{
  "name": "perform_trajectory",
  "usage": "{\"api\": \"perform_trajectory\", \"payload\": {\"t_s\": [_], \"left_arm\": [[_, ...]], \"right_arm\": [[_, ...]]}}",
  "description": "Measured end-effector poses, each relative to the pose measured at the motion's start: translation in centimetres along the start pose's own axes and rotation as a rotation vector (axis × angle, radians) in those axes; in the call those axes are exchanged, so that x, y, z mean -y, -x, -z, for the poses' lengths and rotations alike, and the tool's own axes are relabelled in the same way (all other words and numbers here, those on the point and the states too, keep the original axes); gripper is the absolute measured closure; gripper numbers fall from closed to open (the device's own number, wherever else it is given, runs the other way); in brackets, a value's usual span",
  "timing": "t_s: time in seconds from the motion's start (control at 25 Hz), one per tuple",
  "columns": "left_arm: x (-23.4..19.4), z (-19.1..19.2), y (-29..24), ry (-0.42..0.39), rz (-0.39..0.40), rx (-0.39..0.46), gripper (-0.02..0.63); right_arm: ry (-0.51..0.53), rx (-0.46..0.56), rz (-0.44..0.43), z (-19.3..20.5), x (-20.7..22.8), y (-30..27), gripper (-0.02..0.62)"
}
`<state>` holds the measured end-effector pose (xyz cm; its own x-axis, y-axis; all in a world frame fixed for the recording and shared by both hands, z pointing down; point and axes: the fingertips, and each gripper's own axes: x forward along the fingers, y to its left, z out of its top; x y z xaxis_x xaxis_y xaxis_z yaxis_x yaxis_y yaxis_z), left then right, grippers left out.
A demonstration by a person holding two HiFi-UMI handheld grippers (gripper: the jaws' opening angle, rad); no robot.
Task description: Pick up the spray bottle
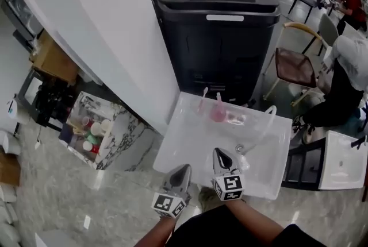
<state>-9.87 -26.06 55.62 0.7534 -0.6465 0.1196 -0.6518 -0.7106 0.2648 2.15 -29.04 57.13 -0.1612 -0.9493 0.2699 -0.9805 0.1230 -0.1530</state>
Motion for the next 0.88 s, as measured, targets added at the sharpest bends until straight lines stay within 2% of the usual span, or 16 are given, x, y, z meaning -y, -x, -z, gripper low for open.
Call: {"api": "perform_trajectory", "payload": {"t_s": [0.12,0.32,0.4,0.44,0.56,0.76,0.88], "left_arm": [[-1.6,0.3,-1.9,0.014,0.0,-0.037,0.589],[-4.9,0.7,-6.0,0.037,-0.017,-0.056,0.589],[-5.3,1.3,-7.1,0.05,-0.01,-0.071,0.589],[-5.6,1.5,-7.8,0.055,-0.007,-0.078,0.589],[-6.8,2.2,-9.6,0.06,-0.017,-0.111,0.589],[-7.7,2.8,-11.8,0.066,-0.011,-0.153,0.589],[-8.5,2.9,-12.3,0.066,-0.017,-0.178,0.589]], "right_arm": [[0.001,-0.028,0.058,0.6,1.9,-2.5,0.595],[-0.024,-0.059,0.103,2.4,4.6,-9.0,0.595],[-0.014,-0.081,0.144,3.2,5.7,-10.3,0.593],[-0.003,-0.09,0.171,3.5,6.4,-10.9,0.561],[0.0,-0.12,0.254,4.6,8.9,-12.7,0.55],[-0.03,-0.199,0.322,7.5,12.0,-15.3,0.322],[-0.004,-0.208,0.333,8.0,12.8,-16.9,0.237]]}}
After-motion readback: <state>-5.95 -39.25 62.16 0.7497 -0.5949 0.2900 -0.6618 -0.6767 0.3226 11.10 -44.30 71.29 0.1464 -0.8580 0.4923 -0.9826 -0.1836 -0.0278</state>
